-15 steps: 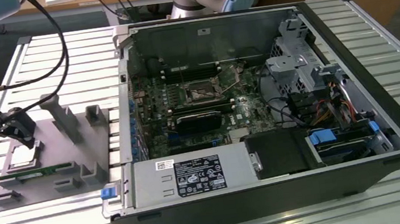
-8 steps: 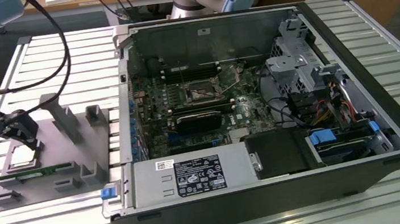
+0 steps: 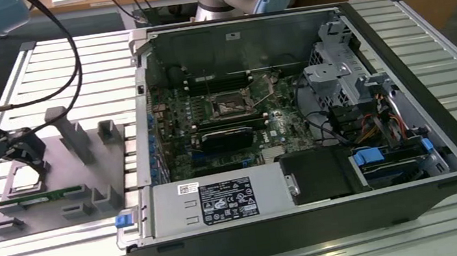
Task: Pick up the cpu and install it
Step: 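Pick up the cpu and move it towards the insertion slot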
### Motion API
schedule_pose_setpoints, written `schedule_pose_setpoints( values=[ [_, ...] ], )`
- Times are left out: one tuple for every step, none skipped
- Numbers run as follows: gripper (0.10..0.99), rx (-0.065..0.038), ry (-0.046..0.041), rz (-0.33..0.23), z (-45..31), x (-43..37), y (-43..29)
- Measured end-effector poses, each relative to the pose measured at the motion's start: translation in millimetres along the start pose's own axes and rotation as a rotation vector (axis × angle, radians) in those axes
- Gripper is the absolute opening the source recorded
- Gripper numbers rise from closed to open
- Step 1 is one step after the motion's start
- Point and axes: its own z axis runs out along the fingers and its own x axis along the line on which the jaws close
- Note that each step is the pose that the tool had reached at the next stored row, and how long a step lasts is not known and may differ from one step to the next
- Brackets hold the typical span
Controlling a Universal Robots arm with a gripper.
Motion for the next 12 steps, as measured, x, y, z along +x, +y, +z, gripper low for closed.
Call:
schedule_pose_setpoints(
  values=[
    [0.82, 0.0, -0.0001, 0.0, 0.5, 0.0, 0.0],
    [0.82, 0.0, -0.0002, 0.0, 1.0, 0.0, -0.1],
    [0.82, 0.0, -0.0001, 0.0, 1.5, 0.0, -0.1],
    [0.82, 0.0, -0.0001, 0.0, 2.2, 0.0, -0.1],
    [0.82, 0.0, -0.0001, 0.0, 2.6, 0.0, -0.2],
    [0.804, 0.0, 0.0, 0.0, 3.1, 0.0, -0.2],
    [0.804, 0.0, -0.0001, 0.0, 3.6, 0.0, -0.2],
    [0.804, 0.0, 0.0, -0.002, 4.0, 0.0, -0.3],
    [0.737, 0.0, 0.0001, -0.004, 4.6, -0.1, -0.3],
    [0.737, 0.0, 0.0005, -0.01, 5.2, -0.1, -0.3],
    [0.737, 0.0, 0.0012, -0.018, 5.6, -0.1, -0.4],
    [0.737, 0.0, 0.0017, -0.026, 6.1, -0.1, -0.4]
  ],
)
